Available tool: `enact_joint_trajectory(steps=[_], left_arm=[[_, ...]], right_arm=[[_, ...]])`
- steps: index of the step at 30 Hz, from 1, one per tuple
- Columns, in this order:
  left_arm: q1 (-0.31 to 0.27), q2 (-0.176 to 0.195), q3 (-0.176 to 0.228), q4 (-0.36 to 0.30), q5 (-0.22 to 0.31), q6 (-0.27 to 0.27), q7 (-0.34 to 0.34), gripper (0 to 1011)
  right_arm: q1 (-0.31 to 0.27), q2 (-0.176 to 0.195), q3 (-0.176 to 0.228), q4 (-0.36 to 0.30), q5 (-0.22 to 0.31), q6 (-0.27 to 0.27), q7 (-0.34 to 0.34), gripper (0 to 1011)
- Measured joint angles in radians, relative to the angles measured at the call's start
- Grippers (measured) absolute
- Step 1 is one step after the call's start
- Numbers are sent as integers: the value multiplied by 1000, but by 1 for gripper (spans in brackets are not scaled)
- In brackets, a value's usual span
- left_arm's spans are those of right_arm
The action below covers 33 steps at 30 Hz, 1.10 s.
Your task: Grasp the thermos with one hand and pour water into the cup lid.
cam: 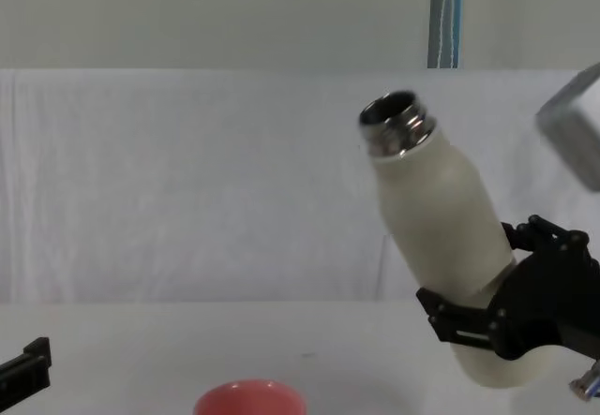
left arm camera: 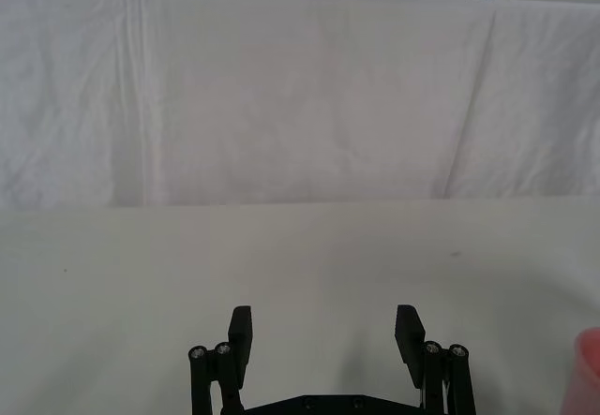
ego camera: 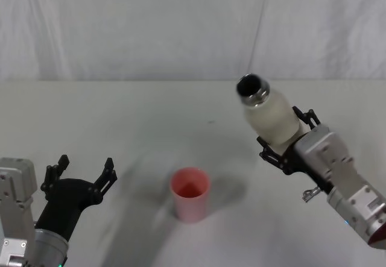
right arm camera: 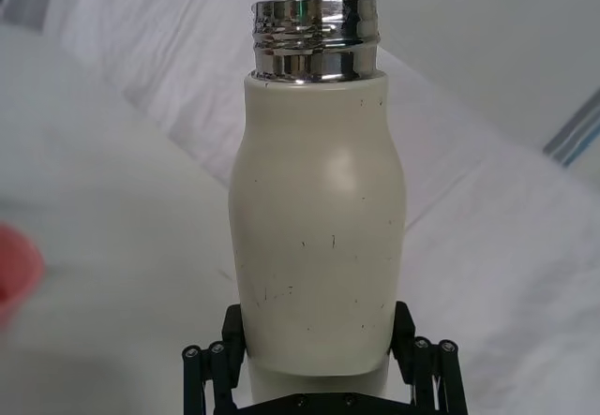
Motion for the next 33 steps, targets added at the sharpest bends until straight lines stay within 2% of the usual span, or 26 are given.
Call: enact_joint_trajectory(steps=[1, 2, 3, 6, 8, 10, 11, 12, 16, 23, 33], left_arm=[[0, 0, 0, 0, 0, 0, 0, 1001], [0, 0, 0, 0, 0, 0, 0, 1001], [0, 0, 0, 0, 0, 0, 0, 1001], [0, 0, 0, 0, 0, 0, 0, 1001], [0, 0, 0, 0, 0, 0, 0, 1001], [0, 0, 0, 0, 0, 0, 0, 1001], [0, 0, 0, 0, 0, 0, 0, 1001], [0, 0, 0, 0, 0, 0, 0, 1001], [0, 0, 0, 0, 0, 0, 0, 1001], [0, 0, 0, 0, 0, 0, 0, 1001], [0, 0, 0, 0, 0, 0, 0, 1001]], right_arm=[[-6, -11, 18, -3, 55, 6, 18, 947], [-6, -11, 18, -3, 55, 6, 18, 947], [-9, -19, 33, -4, 101, 12, 31, 947], [-14, -32, 52, -5, 162, 21, 45, 947], [-19, -46, 79, -4, 240, 33, 60, 947], [-20, -49, 86, -3, 259, 35, 62, 947], [-21, -57, 104, 4, 310, 43, 69, 947], [-21, -57, 104, 4, 310, 43, 69, 947], [-18, -71, 136, 32, 391, 51, 71, 947], [-4, -72, 141, 69, 421, 53, 51, 947], [26, -66, 121, 128, 437, 42, 36, 947]])
